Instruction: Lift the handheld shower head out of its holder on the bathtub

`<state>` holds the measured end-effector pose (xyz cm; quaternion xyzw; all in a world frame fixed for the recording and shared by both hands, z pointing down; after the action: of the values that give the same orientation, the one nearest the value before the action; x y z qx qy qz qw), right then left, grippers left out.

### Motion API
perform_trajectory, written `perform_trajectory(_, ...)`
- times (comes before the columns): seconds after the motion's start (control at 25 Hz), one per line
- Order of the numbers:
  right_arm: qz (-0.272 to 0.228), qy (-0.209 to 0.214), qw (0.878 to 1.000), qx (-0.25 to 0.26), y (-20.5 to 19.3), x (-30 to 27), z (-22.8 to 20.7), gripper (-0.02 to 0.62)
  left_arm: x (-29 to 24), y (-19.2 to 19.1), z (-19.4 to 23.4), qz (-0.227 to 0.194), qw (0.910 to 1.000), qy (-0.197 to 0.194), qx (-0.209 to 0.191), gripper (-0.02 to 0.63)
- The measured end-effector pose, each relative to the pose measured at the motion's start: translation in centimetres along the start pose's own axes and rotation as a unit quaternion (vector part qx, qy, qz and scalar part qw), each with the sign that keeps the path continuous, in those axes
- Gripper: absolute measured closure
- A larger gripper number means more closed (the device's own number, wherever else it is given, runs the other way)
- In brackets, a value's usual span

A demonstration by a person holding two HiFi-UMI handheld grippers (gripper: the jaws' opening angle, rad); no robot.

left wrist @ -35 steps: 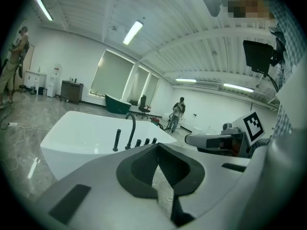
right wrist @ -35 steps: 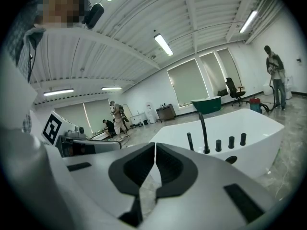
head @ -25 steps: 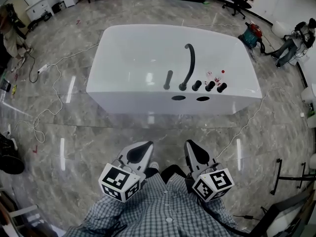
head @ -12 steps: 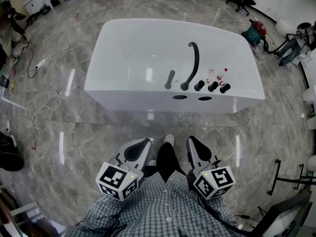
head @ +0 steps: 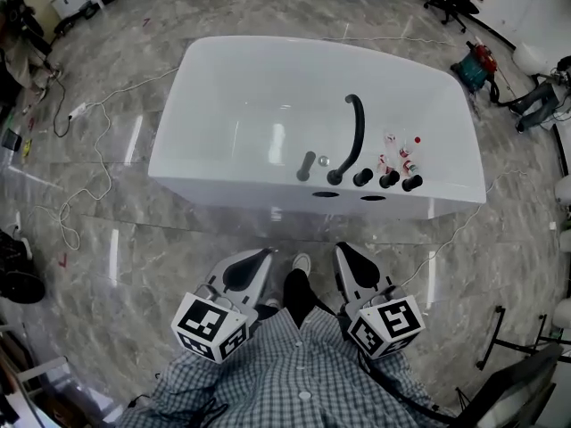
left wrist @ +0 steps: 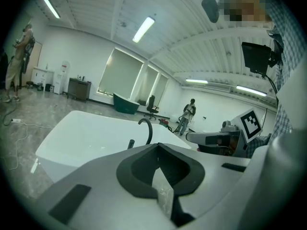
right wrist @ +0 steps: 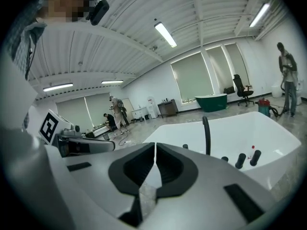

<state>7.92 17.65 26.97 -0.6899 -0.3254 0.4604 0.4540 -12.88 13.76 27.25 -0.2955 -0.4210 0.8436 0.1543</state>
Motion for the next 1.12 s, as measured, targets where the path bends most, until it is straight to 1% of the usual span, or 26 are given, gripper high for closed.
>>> perform_trajectory(0.12,0.002,0.014,1.000,0.005,1.1,-1.8,-2.4,0.577,-2.6,1.4,0.7,-0.005,0.9999,0.013,0.005,0.604)
perform_trajectory(0.28,0.016,0.025,1.000,0.006,2.0,-3.9,-5.6,0.577,-5.3,3.3,0.9,-0.010,0.9995,0.029,0.011,0.604)
perform_trajectory(0.56,0.039,0.040,0.998,0.032,2.0,-6.5,-9.6,0.577,-9.1,4.3,1.6,-0.017,0.9980,0.057,0.019,0.604)
perform_trajectory(0.8,0.049,0.058,0.997,0.023,2.1,-8.1,-11.1,0.577,-11.3,4.6,2.2,-0.009,0.9977,0.061,0.027,0.604)
perform_trajectory(1.04,0.059,0.056,0.997,0.016,1.3,-10.2,-11.2,0.577,-12.1,4.6,3.6,-0.007,0.9974,0.062,0.037,0.604)
perform_trajectory(1.12,0.058,0.051,0.997,0.016,1.3,-10.8,-11.5,0.577,-12.4,4.7,4.2,-0.004,0.9977,0.060,0.030,0.604)
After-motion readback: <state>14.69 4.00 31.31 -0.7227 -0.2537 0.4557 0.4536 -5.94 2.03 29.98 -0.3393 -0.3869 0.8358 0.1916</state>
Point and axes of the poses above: the fingertips, and each gripper's own axes: x backward along the fingers, z to its left, y out of its top, the point moved 8 cm from there along x, backward along the fingers, and after that the axes turned 9 degrees about x, right-handed, at the moved point
